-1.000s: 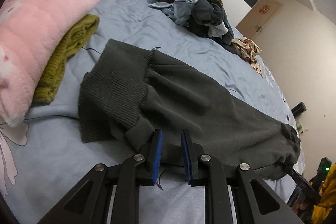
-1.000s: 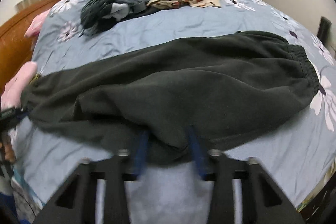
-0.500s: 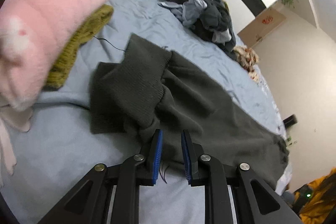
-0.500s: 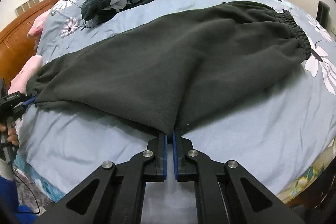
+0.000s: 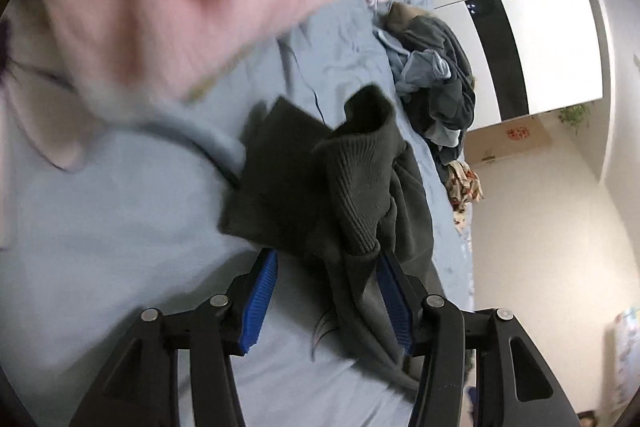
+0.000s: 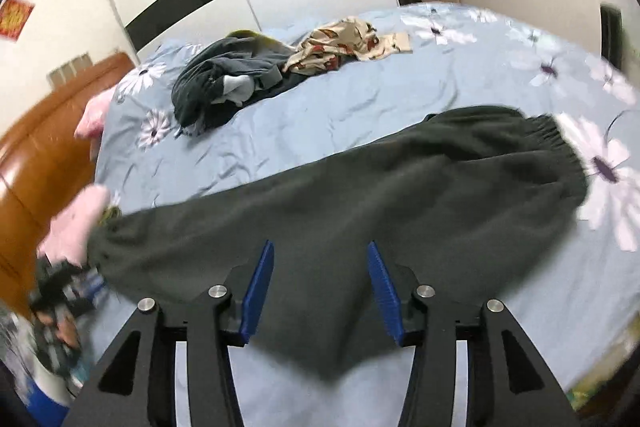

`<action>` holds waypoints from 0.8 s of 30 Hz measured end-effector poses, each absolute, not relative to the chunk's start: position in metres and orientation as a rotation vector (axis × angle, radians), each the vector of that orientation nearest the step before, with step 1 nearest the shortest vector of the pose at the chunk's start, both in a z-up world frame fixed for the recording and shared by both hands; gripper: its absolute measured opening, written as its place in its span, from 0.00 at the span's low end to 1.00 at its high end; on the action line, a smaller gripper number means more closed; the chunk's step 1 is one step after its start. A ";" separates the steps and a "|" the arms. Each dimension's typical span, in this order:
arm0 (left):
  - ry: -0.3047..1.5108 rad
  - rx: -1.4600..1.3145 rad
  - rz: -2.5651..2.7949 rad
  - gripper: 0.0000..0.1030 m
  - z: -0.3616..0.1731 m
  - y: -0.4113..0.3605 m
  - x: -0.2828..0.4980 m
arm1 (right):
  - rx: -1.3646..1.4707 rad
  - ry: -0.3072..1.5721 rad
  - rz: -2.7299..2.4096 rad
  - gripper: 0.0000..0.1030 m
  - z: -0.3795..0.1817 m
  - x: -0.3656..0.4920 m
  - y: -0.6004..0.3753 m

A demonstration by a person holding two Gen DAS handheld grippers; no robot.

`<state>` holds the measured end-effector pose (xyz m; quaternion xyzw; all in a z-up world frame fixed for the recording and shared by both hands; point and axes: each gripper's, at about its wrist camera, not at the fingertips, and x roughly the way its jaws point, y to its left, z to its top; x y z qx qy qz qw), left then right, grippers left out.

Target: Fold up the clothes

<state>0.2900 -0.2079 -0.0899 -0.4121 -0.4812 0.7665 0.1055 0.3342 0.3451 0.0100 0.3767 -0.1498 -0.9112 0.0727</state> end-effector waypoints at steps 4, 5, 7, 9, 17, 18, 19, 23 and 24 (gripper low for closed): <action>-1.420 -1.173 2.303 0.53 -0.092 -0.203 0.283 | 1.233 -0.533 -2.752 0.49 -0.017 0.317 0.356; -1.417 -1.164 2.320 0.52 -0.093 -0.202 0.282 | 1.255 -0.550 -2.762 0.49 -0.024 0.316 0.362; -1.399 -1.149 2.346 0.40 -0.091 -0.202 0.283 | 1.287 -0.592 -2.771 0.49 -0.034 0.317 0.374; -1.379 -1.134 2.372 0.28 -0.090 -0.201 0.285 | 1.294 -0.648 -2.764 0.49 -0.042 0.322 0.386; -1.146 -1.005 2.521 0.24 -0.037 -0.183 0.281 | 1.260 -0.694 -2.754 0.49 -0.040 0.328 0.395; -1.122 -0.990 2.534 0.24 -0.031 -0.181 0.280 | 1.257 -0.691 -2.754 0.49 -0.040 0.328 0.395; -1.099 -0.975 2.546 0.24 -0.024 -0.178 0.278 | 1.254 -0.690 -2.754 0.49 -0.041 0.329 0.395; -1.097 -0.979 2.542 0.24 -0.034 -0.183 0.286 | 1.246 -0.679 -2.747 0.49 -0.044 0.333 0.396; -1.111 -0.988 2.531 0.24 -0.038 -0.185 0.288 | 1.244 -0.676 -2.745 0.49 -0.045 0.334 0.396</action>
